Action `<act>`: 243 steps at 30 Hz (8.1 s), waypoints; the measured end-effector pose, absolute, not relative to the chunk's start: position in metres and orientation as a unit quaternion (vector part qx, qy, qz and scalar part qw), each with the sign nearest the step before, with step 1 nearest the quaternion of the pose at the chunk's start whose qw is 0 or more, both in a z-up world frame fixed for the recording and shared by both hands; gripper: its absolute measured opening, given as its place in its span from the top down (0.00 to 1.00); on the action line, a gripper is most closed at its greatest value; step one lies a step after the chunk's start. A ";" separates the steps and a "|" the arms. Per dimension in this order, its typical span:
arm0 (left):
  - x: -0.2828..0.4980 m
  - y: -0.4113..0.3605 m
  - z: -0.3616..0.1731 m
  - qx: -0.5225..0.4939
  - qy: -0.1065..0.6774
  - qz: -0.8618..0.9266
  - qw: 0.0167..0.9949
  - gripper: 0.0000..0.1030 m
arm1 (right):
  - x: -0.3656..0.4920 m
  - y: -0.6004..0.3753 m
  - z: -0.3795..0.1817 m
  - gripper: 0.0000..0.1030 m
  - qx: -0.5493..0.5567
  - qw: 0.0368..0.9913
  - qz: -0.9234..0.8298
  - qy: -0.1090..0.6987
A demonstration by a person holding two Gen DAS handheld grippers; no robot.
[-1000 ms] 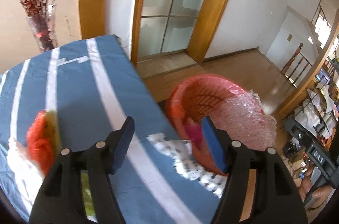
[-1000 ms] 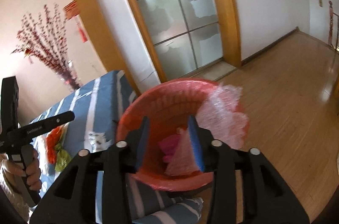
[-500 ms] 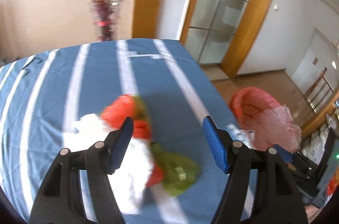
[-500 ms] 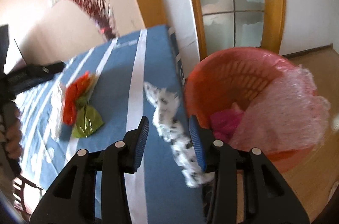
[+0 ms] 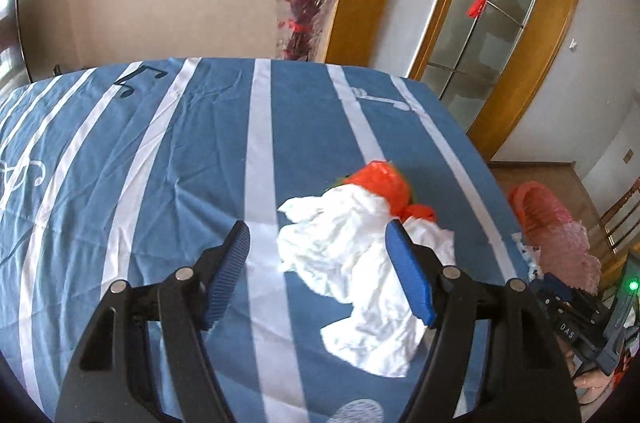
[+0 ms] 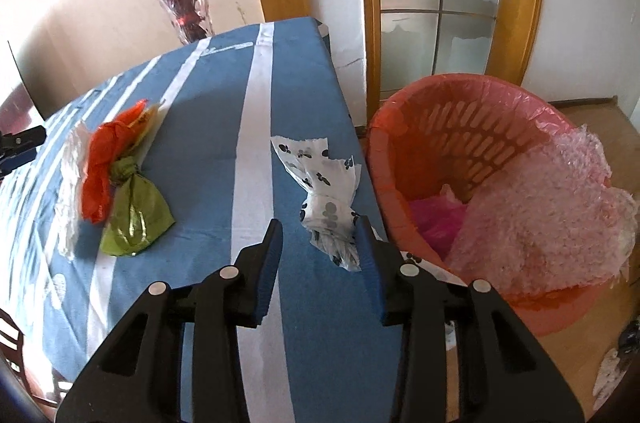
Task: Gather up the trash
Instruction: 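Grasp the white bag with black print with the right tool, then grasp the crumpled white bag with the left tool, then carry both white bags over the basket and open both tools, then move the left tool back over the bed and grasp the red bag, then grasp the green paw-print bag with the right tool and lift it, then carry the red bag and green bag over the orange basket and open both tools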
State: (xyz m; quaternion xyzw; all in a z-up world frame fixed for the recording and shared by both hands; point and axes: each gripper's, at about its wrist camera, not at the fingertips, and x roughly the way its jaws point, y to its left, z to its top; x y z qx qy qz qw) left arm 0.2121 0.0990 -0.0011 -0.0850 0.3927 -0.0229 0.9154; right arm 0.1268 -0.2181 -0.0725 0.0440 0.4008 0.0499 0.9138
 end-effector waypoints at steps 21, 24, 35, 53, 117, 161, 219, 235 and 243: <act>0.206 0.059 -0.039 -0.038 0.427 -0.051 0.902 0.32 | 0.113 -0.194 -0.042 0.92 0.063 0.921 0.096 0.372; 0.208 0.059 -0.044 -0.038 0.435 -0.056 0.898 0.57 | 0.112 -0.188 -0.042 0.92 0.060 0.920 0.103 0.373; 0.200 0.073 -0.038 -0.049 0.423 -0.065 0.902 0.95 | 0.104 -0.182 -0.034 0.92 0.059 0.922 0.115 0.365; 0.209 0.066 -0.063 -0.023 0.441 -0.055 0.896 0.82 | 0.105 -0.185 -0.038 0.92 0.060 0.917 0.113 0.379; 0.218 -0.221 0.103 -0.051 0.330 -0.346 0.877 0.95 | 0.071 -0.381 0.015 0.92 0.136 0.938 -0.091 0.306; 0.251 -0.004 0.006 -0.026 0.389 -0.101 0.915 0.44 | 0.103 -0.278 0.006 0.64 0.109 0.940 0.014 0.324; 0.226 0.175 -0.047 -0.088 0.424 0.040 0.900 0.89 | 0.169 -0.081 -0.056 0.98 -0.027 0.902 0.113 0.416; 0.224 0.107 -0.029 -0.067 0.413 -0.021 0.908 0.89 | 0.128 -0.157 0.012 0.98 0.062 0.946 0.077 0.310; 0.224 0.064 -0.019 -0.044 0.408 -0.052 0.910 0.89 | 0.114 -0.193 0.019 0.98 0.082 0.952 0.050 0.292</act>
